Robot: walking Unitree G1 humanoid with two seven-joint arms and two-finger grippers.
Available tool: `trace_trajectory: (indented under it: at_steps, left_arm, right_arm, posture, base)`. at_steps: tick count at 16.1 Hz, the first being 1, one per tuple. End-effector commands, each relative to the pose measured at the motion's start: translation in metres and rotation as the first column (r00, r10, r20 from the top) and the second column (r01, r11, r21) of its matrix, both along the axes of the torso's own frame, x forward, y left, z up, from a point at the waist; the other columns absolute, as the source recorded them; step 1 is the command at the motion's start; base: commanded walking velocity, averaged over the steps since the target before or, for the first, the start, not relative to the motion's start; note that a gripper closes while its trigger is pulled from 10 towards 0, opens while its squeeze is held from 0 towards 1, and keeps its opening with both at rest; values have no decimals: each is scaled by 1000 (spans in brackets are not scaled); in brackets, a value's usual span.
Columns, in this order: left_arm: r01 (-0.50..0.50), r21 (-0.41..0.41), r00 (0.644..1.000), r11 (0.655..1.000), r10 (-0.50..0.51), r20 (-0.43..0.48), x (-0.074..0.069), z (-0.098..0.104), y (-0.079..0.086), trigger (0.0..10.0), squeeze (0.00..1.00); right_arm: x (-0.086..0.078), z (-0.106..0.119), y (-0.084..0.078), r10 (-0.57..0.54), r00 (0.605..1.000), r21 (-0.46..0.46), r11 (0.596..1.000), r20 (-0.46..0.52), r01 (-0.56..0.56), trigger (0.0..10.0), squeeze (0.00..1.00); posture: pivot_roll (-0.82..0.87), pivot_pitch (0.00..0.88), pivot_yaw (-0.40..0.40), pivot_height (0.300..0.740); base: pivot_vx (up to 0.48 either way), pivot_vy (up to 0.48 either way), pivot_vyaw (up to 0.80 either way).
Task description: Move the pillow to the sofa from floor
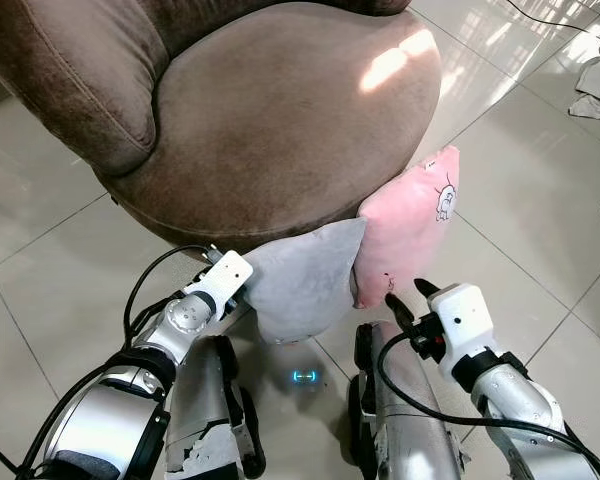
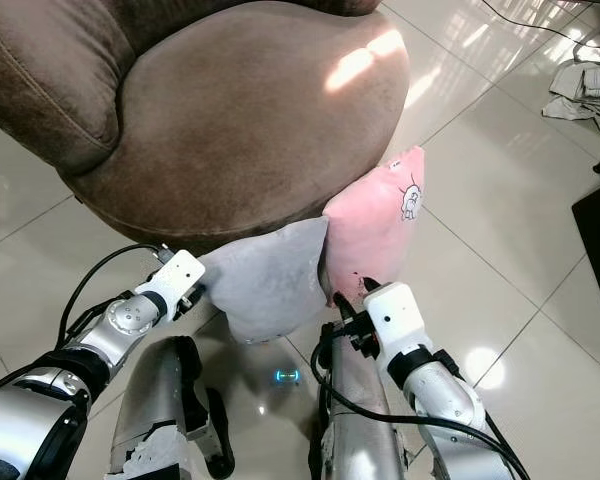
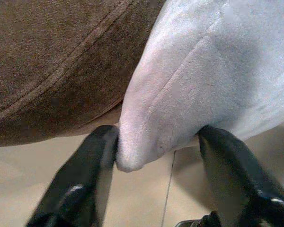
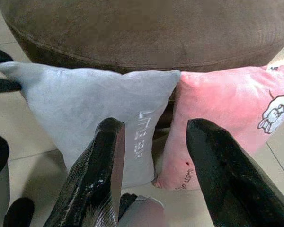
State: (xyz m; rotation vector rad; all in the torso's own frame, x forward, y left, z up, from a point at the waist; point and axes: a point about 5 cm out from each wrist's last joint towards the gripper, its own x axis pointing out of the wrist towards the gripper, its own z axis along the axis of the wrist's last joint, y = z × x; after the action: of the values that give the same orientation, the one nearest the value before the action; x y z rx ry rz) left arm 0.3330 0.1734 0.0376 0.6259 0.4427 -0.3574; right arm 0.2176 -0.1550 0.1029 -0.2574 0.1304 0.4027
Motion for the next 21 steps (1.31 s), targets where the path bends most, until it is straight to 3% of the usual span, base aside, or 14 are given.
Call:
trace_trajectory:
  at_steps: [1,21]
  left_arm:
    - [-8,-2,999,1000,8,-47,-10,-11,5,0,0]
    - [-1,-62,997,998,-4,-82,-12,-14,5,0,0]
  right_arm:
    - [-7,-5,2,8,1000,-4,1000,-19,-8,10000,0]
    - [-11,-11,6,21,999,13,1000,-43,-20,10000,0]
  posture:
    - [-237,377,8,585]
    - [-232,362,8,585]
  base:
    - [0,0,0]
    - [0,0,0]
